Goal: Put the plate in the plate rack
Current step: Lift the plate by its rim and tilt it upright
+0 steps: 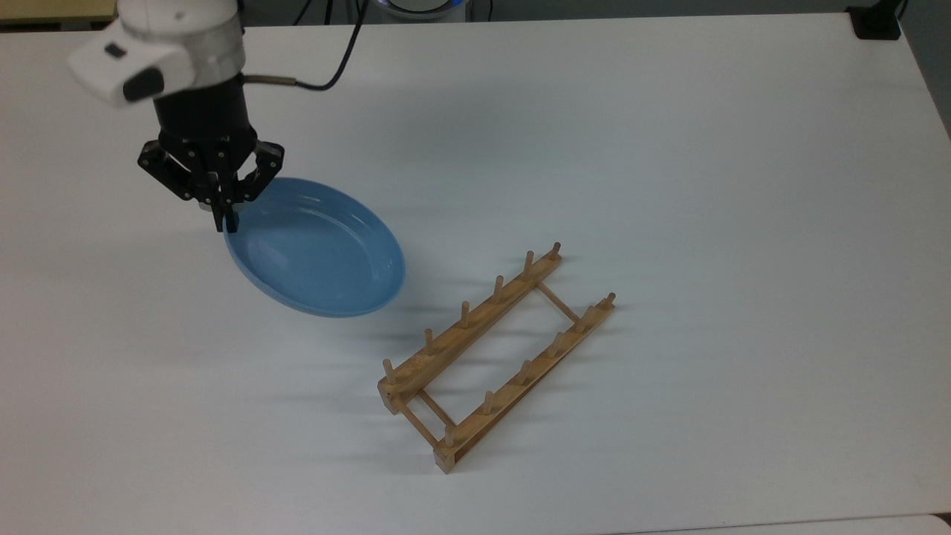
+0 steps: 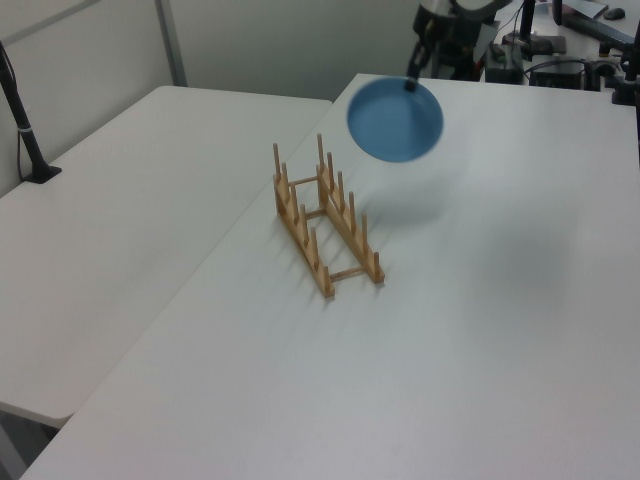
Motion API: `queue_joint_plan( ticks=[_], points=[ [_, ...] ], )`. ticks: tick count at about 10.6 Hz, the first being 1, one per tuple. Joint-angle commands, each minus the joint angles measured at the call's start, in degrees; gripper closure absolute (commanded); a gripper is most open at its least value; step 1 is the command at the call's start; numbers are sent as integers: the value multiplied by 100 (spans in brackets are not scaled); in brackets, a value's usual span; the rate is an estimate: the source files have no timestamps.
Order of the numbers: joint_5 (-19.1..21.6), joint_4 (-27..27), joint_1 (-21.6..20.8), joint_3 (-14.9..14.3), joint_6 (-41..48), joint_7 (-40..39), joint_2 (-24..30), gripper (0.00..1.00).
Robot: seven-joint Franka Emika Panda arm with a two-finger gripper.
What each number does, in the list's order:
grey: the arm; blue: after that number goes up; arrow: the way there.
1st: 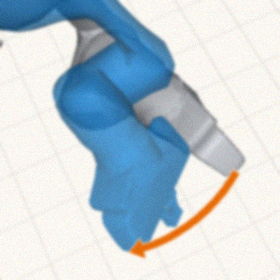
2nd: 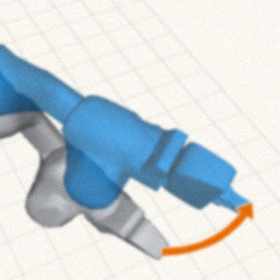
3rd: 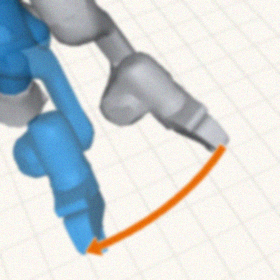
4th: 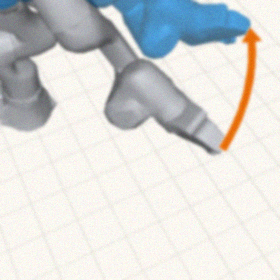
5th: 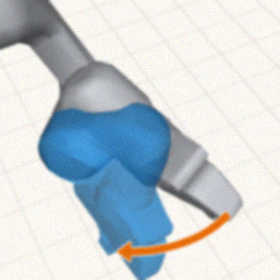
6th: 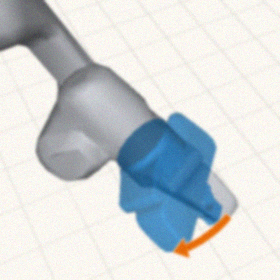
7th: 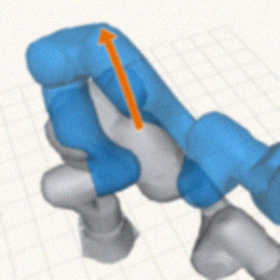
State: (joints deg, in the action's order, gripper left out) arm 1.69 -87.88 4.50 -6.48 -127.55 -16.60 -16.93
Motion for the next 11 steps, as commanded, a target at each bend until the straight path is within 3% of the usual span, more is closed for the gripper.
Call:
queue_joint_plan(
  ticks=[1, 3, 5, 9, 11],
  points=[
    [-193, -63, -378, -238, -1154, -107, 207, 100],
    [-501, -63, -896, -660, -1675, 225, 199, 100],
    [-1132, -63, -1222, -741, -2105, 935, 94, 100],
    [-3862, -45, -1513, -706, -2257, 3298, 58, 100],
    [-4604, -45, -1540, -679, -2248, 3751, 49, 100]
  ],
)
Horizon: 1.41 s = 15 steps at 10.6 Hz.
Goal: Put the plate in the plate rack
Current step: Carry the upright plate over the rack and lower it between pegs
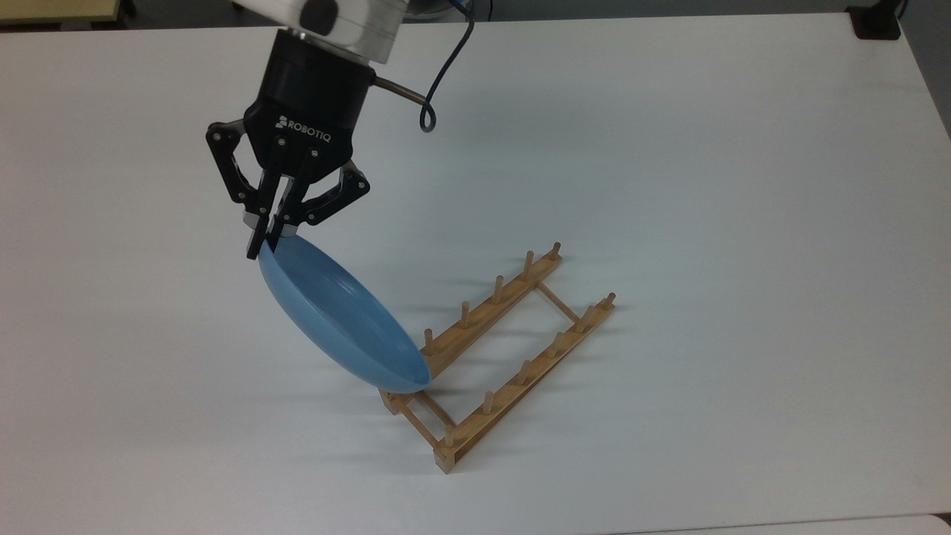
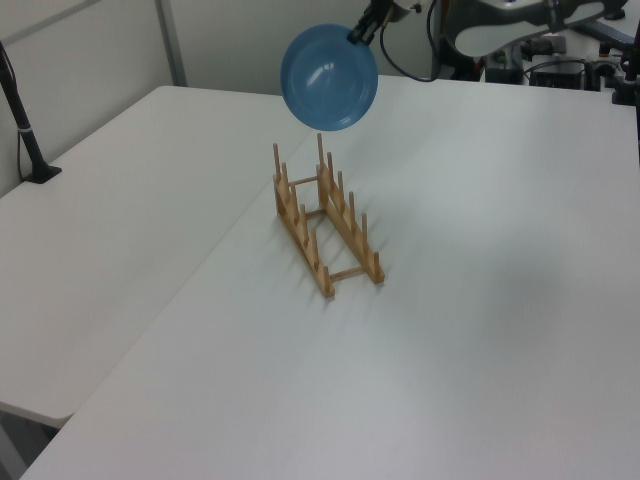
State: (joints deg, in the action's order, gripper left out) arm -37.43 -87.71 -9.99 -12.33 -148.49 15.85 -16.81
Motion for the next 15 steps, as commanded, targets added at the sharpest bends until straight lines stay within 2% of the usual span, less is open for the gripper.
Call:
queue_joint_plan(
  ticks=[1, 6, 8, 11, 15],
  points=[
    [-739, -62, -178, -94, -154, 541, 12, 100],
    [-923, 148, -547, -120, 3, 699, -190, 100],
    [-1178, 394, -688, -147, 179, 840, -409, 100],
    [-1600, 562, -680, -155, 197, 946, -542, 100],
    [-1873, 553, -697, -147, 206, 946, -761, 100]
  ],
)
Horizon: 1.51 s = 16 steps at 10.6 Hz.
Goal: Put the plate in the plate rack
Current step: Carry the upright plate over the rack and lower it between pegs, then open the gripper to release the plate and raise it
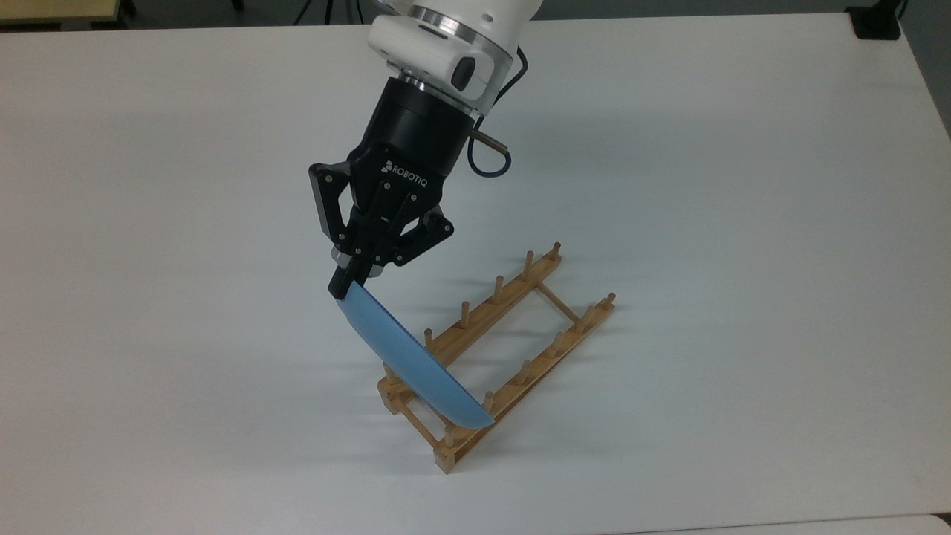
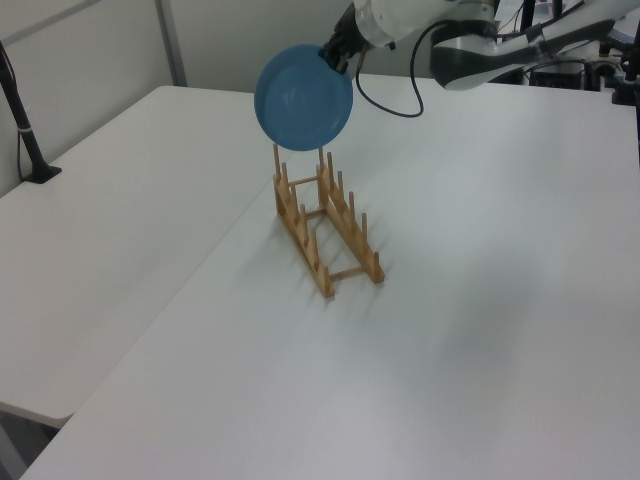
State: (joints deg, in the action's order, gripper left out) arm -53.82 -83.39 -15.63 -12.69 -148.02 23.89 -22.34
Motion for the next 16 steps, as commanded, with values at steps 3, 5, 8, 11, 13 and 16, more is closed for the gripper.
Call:
queue_joint_plan(
  ticks=[3, 5, 8, 11, 13, 16],
  points=[
    [-252, 104, -142, -102, 159, 151, -279, 100],
    [-252, 86, -168, -68, 159, 160, -446, 100],
    [-235, 86, -186, -50, 159, 160, -499, 39],
    [-217, 95, -229, -50, 142, 501, -499, 0],
    [-191, 112, -265, -24, 124, 1299, -438, 0],
    [1050, 69, -239, 231, 150, 1751, -184, 0]
  ],
)
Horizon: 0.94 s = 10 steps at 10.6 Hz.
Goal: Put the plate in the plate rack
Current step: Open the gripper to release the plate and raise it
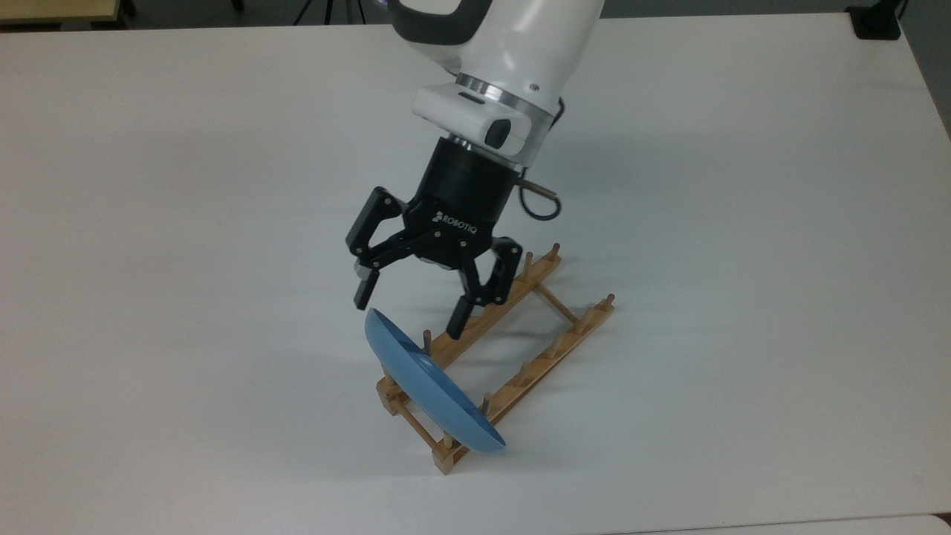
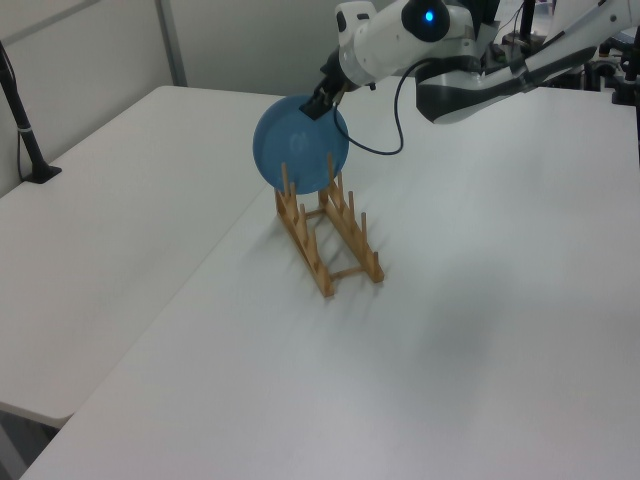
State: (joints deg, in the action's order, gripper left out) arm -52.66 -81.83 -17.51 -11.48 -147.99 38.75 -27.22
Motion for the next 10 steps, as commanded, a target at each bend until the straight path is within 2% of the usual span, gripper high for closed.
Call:
queue_joint_plan(
  ticks=[1, 2, 4, 6, 8, 10],
  points=[
    [1716, -105, 19, 277, 235, 247, 427, 0],
    [2289, -148, 98, 461, 567, 247, 567, 0],
    [3152, -175, 326, 751, 1296, 229, 883, 0],
    [3874, -385, 738, 1190, 2479, -556, 1269, 0],
    [4962, -404, 1030, 1236, 3938, -1646, 1595, 0],
    [5247, -447, 1311, 1245, 5196, -2474, 1947, 0]
  ],
)
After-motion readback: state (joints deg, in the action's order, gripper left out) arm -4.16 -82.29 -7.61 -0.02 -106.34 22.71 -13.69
